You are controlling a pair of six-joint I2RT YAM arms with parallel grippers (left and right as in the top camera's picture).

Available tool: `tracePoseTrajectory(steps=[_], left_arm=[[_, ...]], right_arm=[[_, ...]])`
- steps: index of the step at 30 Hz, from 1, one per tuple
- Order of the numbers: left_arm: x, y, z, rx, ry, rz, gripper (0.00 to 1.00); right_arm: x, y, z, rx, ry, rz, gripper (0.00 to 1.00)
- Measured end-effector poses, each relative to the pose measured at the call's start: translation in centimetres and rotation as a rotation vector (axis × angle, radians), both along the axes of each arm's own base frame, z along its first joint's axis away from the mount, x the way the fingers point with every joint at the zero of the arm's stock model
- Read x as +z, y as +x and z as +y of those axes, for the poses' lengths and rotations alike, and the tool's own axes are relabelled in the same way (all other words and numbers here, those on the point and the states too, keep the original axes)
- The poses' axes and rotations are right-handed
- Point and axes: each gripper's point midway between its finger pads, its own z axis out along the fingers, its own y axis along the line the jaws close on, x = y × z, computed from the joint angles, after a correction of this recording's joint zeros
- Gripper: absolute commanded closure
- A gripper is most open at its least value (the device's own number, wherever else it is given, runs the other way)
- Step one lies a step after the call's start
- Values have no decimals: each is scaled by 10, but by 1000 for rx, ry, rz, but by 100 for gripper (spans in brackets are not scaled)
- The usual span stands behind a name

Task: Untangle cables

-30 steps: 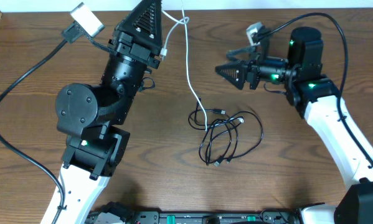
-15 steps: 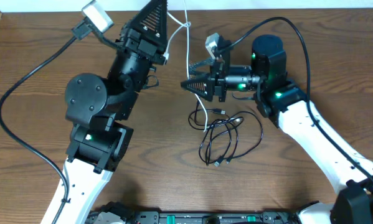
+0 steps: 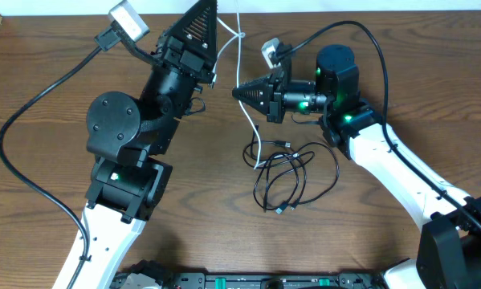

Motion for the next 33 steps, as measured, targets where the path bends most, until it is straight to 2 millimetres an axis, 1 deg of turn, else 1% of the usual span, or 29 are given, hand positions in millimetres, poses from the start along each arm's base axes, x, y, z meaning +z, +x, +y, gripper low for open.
tracePoseTrajectory(steps=[3,5,7,8,9,10,12,13,14,15,16,17,18,19,22,25,26,27,29,32,33], left_arm=[[-4,1,-1,0,7,15,92],[-13,4,-2,0,21,50,86],[-28,7,-3,0,44,109,83],[-38,9,-4,0,60,148,78],[-45,10,-4,-1,70,178,76],[-54,11,-5,-1,83,212,74],[-73,12,-5,1,120,278,66],[-81,12,-5,1,141,305,53],[-91,12,-5,4,167,338,51],[-97,12,-5,6,197,352,50],[-109,11,-5,6,228,389,49],[-118,10,-4,7,259,415,46],[-130,8,-3,6,298,448,46],[-137,6,-3,5,330,468,46],[-154,2,-1,2,414,502,44],[-163,-1,0,-2,470,516,42],[-166,-2,1,-4,488,519,41],[-169,-3,1,-5,501,527,41],[-177,-6,2,-11,539,548,41],[-185,-9,4,-18,579,567,40],[-188,-11,4,-20,590,574,40]], right_arm=[[1,3,0,-19,11,38,99],[-2,6,-2,-48,2,70,99],[-13,12,-6,-94,-27,124,99],[-21,18,-12,-136,-51,156,99],[-25,21,-16,-160,-65,172,99],[-32,27,-24,-198,-90,199,99],[-50,38,-44,-289,-160,263,99],[-59,43,-58,-340,-207,294,99],[-64,53,-74,-408,-252,310,99],[-67,56,-86,-450,-297,329,99],[-69,59,-98,-495,-356,344,99],[-66,62,-105,-524,-384,339,99],[-62,64,-114,-557,-427,336,99],[-53,68,-122,-589,-457,314,99],[-21,76,-145,-678,-527,245,99],[8,79,-164,-751,-563,191,99],[20,80,-173,-784,-576,170,99],[26,81,-177,-801,-578,159,99],[45,84,-191,-850,-583,129,99],[83,92,-216,-936,-552,66,99],[101,95,-228,-977,-530,38,99]])
